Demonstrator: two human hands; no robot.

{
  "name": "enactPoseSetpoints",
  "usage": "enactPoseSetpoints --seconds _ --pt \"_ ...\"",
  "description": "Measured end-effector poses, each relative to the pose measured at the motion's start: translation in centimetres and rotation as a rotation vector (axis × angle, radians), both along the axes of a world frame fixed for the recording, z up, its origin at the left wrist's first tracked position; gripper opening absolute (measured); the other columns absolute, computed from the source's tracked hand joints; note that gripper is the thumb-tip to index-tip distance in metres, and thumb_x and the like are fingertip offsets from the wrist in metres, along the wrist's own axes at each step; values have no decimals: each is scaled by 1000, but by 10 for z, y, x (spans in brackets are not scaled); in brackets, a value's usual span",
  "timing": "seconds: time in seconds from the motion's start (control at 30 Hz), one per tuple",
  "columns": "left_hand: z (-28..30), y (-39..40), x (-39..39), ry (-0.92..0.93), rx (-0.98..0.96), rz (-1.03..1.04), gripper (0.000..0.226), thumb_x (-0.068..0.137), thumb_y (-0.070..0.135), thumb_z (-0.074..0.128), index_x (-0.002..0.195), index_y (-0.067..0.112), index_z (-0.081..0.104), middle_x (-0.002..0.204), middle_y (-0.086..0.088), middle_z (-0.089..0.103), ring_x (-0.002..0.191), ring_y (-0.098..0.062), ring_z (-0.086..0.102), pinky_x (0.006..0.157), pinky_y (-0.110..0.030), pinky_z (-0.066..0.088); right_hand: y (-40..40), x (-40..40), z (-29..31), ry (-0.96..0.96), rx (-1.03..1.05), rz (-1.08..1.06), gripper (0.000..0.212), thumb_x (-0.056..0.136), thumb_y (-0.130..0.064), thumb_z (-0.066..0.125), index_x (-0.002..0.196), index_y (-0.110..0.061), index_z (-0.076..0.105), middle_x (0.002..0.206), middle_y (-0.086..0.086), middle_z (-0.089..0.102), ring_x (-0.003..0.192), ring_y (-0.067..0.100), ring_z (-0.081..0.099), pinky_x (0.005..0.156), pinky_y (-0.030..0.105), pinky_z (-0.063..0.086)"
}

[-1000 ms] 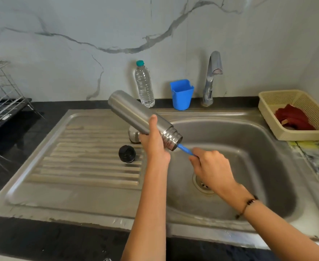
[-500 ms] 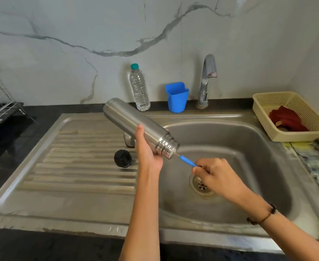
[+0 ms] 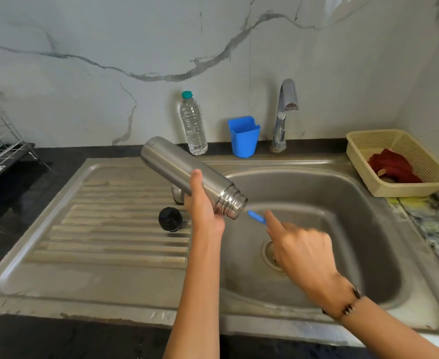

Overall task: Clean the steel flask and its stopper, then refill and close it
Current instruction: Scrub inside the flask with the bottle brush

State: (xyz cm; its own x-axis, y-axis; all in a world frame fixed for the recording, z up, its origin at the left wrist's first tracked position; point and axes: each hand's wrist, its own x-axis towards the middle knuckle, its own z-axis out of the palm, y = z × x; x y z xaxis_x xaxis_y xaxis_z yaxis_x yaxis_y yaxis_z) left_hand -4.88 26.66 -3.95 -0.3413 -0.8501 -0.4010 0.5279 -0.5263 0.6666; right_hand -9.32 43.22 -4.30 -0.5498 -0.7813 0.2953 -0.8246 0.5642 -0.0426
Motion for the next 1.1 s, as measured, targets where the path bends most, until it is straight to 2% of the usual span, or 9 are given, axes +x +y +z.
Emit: enactPoseSetpoints --seconds 0.13,0.27,0.37,0.43,0.57,0.67,0.73,0.8,1.1 --pt "-3 5 -1 -15 9 29 50 85 33 67 126 9 53 111 -14 66 94 -27 68 80 -42 58 -2 6 -3 -68 -19 -13 39 45 -9 88 78 -13 68 36 -1 43 22 25 38 43 13 10" --pt "-4 2 1 -42 13 37 51 84 35 68 127 11 52 105 -10 67 92 -26 68 78 -41 58 1 11 -8 -119 -77 4 16 71 -18 75 80 -18 62 39 -3 33 26 26 29 39 15 12" --pt "-4 5 0 -36 3 35 49 86 33 66 127 11 51 102 -9 65 91 -26 67 83 -45 56 -5 10 -9 -178 -8 6 20 96 -33 42 110 -24 52 76 3 64 69 33 61 51 31 35" --pt "-6 6 1 -40 3 27 50 85 33 67 127 11 51 103 -10 65 92 -27 67 84 -46 56 -5 7 -9 -405 1 -4 19 97 -37 35 102 -30 52 90 3 64 88 33 59 65 34 42" --pt "-9 2 4 -32 25 25 56 83 38 68 129 11 51 112 -12 67 100 -28 67 85 -47 56 -3 0 -8 -724 -55 1 29 93 -35 47 66 -23 53 63 -4 49 74 25 47 69 33 43" --pt "-9 8 0 -32 2 0 51 83 36 68 126 11 53 111 -13 66 97 -28 67 85 -46 56 -8 -3 -5 -916 -140 19 25 91 -24 52 71 -19 66 47 -7 43 57 14 46 59 28 43" --pt "-7 4 2 6 8 1 48 85 36 66 124 11 55 105 -11 66 93 -26 66 82 -42 57 0 -5 1 -1233 -219 19 27 92 -15 50 73 -11 68 41 -6 36 37 10 32 39 22 28" --pt "-7 2 3 29 15 7 48 85 37 65 124 11 56 104 -9 67 91 -25 67 79 -41 57 4 -8 5 -1520 -229 -13 29 93 -15 47 78 -4 70 44 2 27 34 12 19 37 18 13" --pt "-9 3 3 44 -12 -22 35 87 38 62 112 15 59 95 -5 67 76 -19 68 58 -30 55 -2 -12 11 -1918 -111 -58 35 98 -23 37 86 -7 66 46 -6 15 35 6 10 36 13 9"
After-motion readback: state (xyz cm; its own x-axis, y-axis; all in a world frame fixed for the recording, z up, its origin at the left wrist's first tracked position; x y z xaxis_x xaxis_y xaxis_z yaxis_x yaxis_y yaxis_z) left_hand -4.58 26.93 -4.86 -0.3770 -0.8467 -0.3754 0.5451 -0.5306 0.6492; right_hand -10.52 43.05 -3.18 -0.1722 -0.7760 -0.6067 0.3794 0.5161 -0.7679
